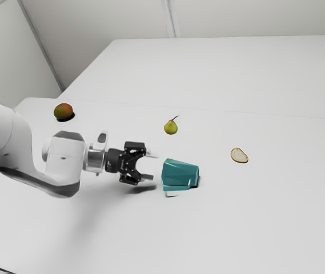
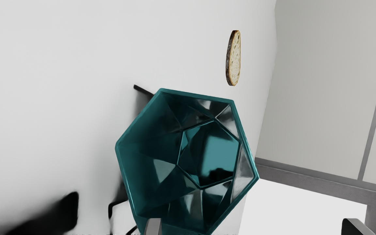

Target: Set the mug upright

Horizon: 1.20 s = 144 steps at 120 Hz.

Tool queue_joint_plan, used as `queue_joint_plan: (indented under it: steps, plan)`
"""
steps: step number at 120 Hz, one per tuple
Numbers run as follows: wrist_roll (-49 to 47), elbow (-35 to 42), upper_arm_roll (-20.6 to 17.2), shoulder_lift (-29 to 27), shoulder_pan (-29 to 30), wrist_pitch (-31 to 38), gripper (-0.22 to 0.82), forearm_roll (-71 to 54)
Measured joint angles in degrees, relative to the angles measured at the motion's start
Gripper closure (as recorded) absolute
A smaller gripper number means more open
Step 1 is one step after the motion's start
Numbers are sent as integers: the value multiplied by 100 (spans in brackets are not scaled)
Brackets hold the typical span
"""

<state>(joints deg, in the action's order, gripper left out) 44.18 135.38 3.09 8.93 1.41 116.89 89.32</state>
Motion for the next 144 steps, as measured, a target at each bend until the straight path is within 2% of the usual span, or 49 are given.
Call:
queue_joint_plan:
  steps: [53,93,120,124,138,144]
  plan:
    - [957,-73,-36,93,-238,-155,0,343]
    - [1309,-384,-36,325,-336,-77,0,497]
    - [1439,-548,-46,488,-597,44,0,656]
    - [1451,-551,-79,490,-620,71,4,683]
    - [1455,-569,-119,476,-650,139,37,718]
    - [1444,-571,-122,469,-651,156,47,720]
